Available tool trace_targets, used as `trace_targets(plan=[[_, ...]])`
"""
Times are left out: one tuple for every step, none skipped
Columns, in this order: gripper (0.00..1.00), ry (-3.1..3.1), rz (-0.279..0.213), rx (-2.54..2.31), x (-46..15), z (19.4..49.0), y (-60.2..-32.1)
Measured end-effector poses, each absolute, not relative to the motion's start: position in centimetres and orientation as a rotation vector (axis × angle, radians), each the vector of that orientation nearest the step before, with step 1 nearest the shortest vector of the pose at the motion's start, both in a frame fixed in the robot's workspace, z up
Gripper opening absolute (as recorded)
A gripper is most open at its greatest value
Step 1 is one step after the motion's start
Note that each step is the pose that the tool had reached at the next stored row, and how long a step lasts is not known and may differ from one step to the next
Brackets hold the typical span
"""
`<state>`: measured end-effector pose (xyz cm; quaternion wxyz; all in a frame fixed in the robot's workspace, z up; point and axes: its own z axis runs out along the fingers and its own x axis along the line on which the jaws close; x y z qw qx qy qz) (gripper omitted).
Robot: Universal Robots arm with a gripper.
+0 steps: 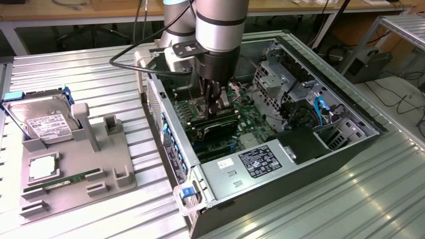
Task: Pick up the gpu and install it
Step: 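Press down on the gpu until it lock into place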
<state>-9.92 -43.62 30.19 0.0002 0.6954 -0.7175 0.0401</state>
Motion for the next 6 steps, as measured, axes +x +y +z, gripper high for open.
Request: trace_targets(plan=[[0.11, -2.254, 0.126, 2.184, -9.92, 30.19, -43.62], [0.11, -2.254, 0.126, 2.184, -9.92, 30.19, -43.62], [0.11, -2.254, 0.126, 2.184, -9.92, 30.20, -43.62], [0.11, -2.254, 0.126, 2.184, -9.92, 30.20, -43.62], [0.11, -2.254, 0.126, 2.184, -9.92, 30.20, -43.62], [0.11, -2.254, 0.126, 2.184, -9.92, 30.20, -43.62]])
